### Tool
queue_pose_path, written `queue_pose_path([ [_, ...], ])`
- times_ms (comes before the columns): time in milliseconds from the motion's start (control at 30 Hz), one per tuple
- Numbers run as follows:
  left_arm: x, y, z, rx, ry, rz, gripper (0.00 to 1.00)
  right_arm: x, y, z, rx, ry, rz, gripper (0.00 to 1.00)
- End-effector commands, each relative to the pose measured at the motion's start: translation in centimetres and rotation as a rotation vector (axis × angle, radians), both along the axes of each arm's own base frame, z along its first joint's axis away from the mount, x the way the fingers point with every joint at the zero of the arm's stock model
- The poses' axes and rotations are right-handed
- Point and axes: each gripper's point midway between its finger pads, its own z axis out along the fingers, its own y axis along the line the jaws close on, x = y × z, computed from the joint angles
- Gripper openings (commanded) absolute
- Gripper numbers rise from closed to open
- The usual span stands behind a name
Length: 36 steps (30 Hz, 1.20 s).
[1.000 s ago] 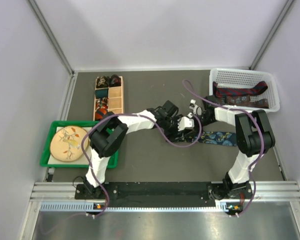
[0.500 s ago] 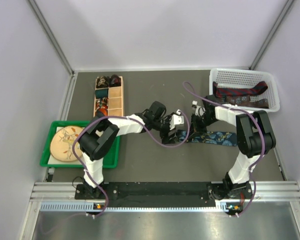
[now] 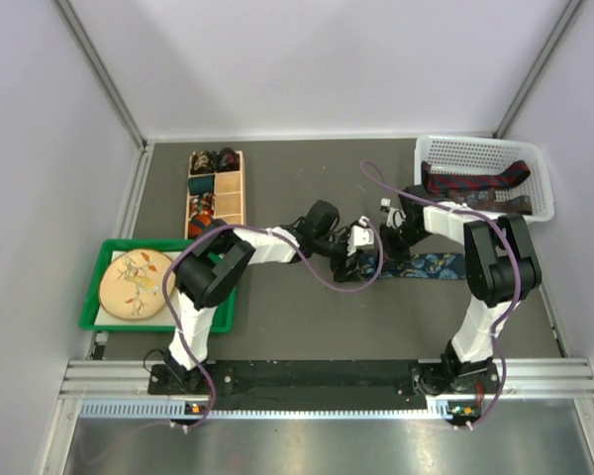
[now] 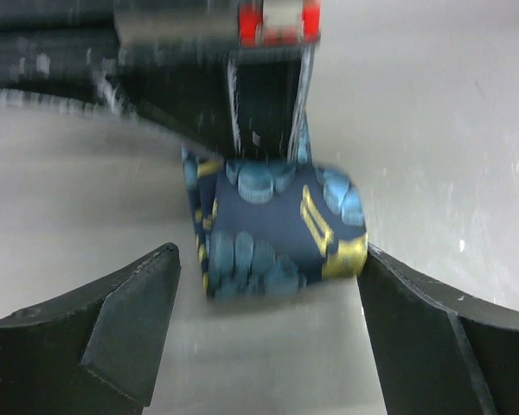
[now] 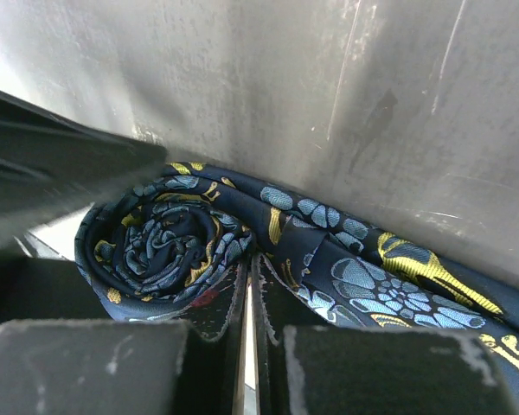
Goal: Roll the ties
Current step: Roll the tie at the center of the board.
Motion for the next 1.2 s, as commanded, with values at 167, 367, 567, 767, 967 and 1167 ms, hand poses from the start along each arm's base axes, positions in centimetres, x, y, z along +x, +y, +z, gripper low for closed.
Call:
queue_pose_path([
  [167, 1.3, -3.6, 1.4, -0.068, -0.024, 0.034, 0.73, 2.3, -0.5, -1.2, -0.068, -0.091, 0.019, 0.00],
  [367, 1.7, -1.8, -0.3, 0.035, -0.037, 0.079, 0.35, 1.8, -0.1, -0.1, -0.033, -0.102, 0.047, 0.00],
  [567, 0.4, 0.2, -1.6, 0.093, 0.001, 0.071, 0.18, 1.8, -0.3, 4.1, 0.069, -0.141, 0.041, 0.00],
  [767, -0.4, 0.8, -1.6, 0.092, 0.016, 0.037, 0.15, 1.6, -2.5, 3.8, 0.008, -0.128, 0.016, 0.00],
  [967, 1.1, -0.1, 1.0, 0.010, 0.037, 0.098, 0.16, 0.7, -3.0, 0.7, -0.096, -0.081, 0.067, 0.00],
  [1167, 2.5, -1.4, 4.8, -0.086, 0.019, 0.157, 0.17, 1.1, -4.5, -1.1, -0.204, -0.049, 0.067, 0.00],
])
